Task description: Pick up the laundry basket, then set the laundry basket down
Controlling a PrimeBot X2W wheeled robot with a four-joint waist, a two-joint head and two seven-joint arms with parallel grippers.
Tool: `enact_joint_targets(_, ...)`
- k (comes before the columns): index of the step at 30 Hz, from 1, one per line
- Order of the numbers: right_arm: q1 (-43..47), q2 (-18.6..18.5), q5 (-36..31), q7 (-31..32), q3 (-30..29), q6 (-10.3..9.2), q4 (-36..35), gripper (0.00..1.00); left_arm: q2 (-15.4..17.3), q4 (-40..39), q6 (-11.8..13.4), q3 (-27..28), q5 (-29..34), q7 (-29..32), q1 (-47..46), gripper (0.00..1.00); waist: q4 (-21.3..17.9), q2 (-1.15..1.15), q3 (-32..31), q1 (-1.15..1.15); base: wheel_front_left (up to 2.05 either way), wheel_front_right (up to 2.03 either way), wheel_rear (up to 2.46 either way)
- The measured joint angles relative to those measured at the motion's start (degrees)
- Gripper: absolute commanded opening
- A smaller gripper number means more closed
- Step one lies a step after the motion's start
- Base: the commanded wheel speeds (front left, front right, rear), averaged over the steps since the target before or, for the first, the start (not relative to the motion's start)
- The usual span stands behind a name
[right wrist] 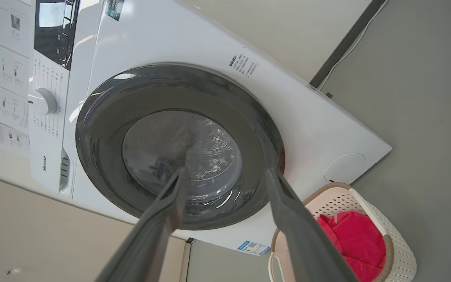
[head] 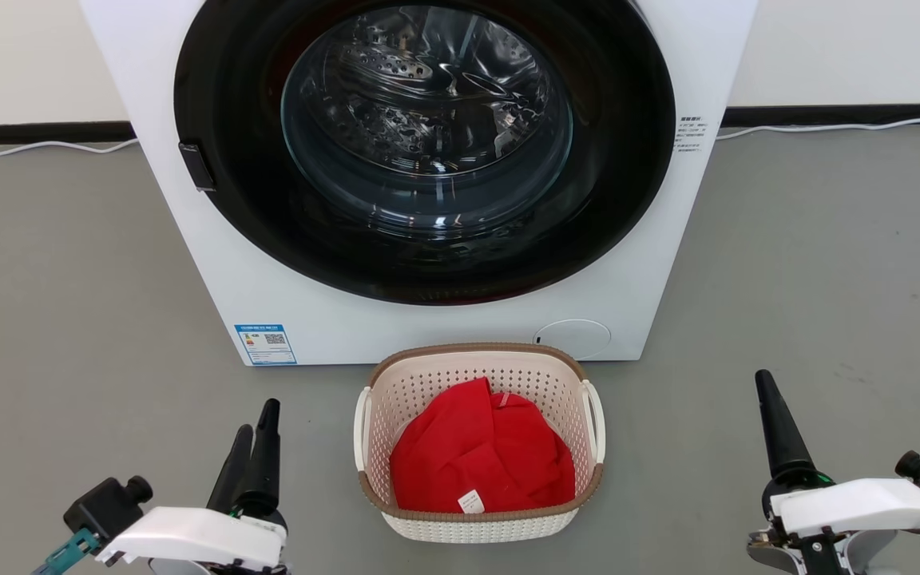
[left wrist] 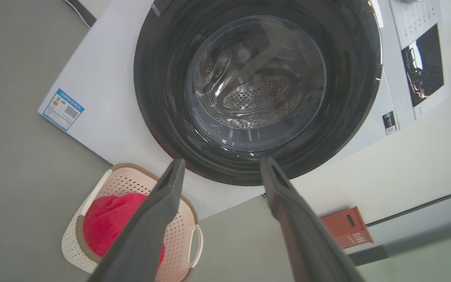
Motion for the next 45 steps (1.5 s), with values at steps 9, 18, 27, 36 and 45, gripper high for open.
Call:
enact_joint_targets(9,-0.9,-0.5,-6.7,-1.4,1.0,0.04,0.1,1.0,0.0,0.0,0.6,-1.2,6.4,-1.3,-0.3,1.0,0.0,0.0,0.2,0.0,0.0,0.0,0.0)
enact_joint_targets(18,-1.1,-0.8,-15.3,-3.0,1.1,0.05,0.1,1.0,0.1,0.0,1.5,-2.2,13.4,-2.8,-1.3,1.0,0.0,0.0,0.4,0.0,0.0,0.0,0.0)
enact_joint_targets(27,-1.2,-0.9,-22.2,-4.4,1.4,0.05,0.8,1.0,0.2,-0.1,2.1,-3.1,18.8,-4.3,-1.4,1.0,0.0,0.0,0.5,0.0,0.0,0.0,0.0)
enact_joint_targets(36,-2.2,-1.0,-28.6,-5.6,1.9,0.07,1.1,1.0,0.3,-0.3,3.1,-3.9,24.3,-5.8,-2.4,1.0,0.0,0.0,0.5,0.0,0.0,0.0,0.0)
enact_joint_targets(45,-2.3,-1.2,-34.7,-7.2,2.6,0.07,1.3,1.0,0.3,-0.7,3.0,-4.8,28.8,-7.3,-2.5,1.0,0.0,0.0,0.6,0.0,0.0,0.0,0.0)
